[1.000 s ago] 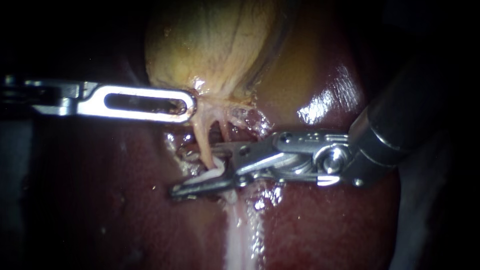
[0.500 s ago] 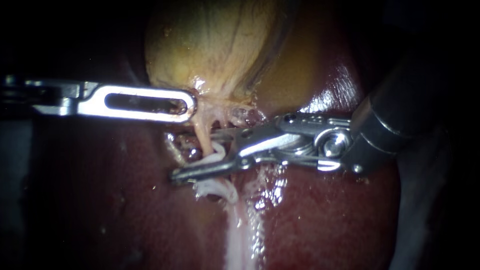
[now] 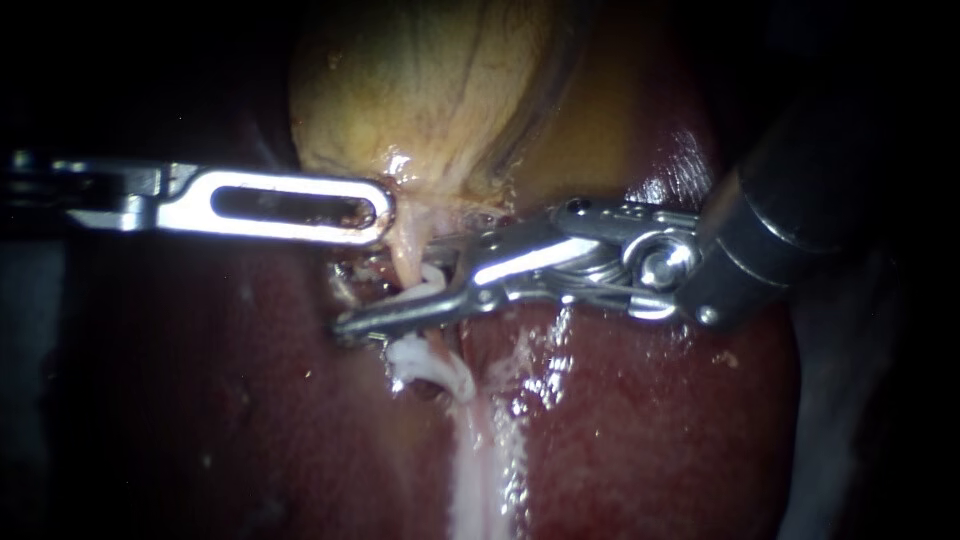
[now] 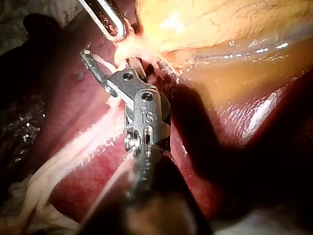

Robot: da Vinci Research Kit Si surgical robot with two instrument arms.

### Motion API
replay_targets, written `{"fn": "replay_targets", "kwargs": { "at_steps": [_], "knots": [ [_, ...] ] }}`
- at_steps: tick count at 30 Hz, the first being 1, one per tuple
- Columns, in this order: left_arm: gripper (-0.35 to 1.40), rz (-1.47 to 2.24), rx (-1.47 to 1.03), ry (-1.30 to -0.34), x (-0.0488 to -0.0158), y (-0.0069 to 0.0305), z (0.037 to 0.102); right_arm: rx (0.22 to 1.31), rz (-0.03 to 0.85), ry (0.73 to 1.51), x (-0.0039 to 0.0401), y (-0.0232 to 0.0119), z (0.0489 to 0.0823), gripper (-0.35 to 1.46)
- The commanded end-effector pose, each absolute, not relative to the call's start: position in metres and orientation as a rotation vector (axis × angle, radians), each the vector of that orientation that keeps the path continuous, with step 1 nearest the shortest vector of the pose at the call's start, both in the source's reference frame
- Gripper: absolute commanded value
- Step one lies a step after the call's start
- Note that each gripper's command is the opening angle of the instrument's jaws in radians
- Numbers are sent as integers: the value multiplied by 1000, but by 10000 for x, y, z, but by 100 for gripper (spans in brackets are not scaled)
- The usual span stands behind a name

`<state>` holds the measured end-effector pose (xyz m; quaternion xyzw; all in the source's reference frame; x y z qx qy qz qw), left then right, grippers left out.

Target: Clipping third clip left tube

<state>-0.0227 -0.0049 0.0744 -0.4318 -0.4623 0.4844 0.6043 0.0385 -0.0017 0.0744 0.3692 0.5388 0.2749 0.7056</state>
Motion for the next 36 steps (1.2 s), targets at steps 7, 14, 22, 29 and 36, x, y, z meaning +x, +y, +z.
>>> {"fn": "replay_targets", "kwargs": {
  "at_steps": [7,14,22,29,36],
  "knots": [
    [-35,1122,-999,-1070,-228,-49,745,852,649,1183,383,-16,747,8],
    [-35,1122,-999,-1070,-228,-50,745,857,659,1180,378,-15,749,-35],
    [-35,1122,-999,-1070,-228,-50,745,884,652,1177,378,-17,750,-35],
    [-35,1122,-1000,-1070,-227,-50,746,906,650,1173,379,-19,752,-35],
    [-35,1122,-1000,-1070,-227,-49,747,909,652,1171,379,-21,755,-35]
  ]
}}
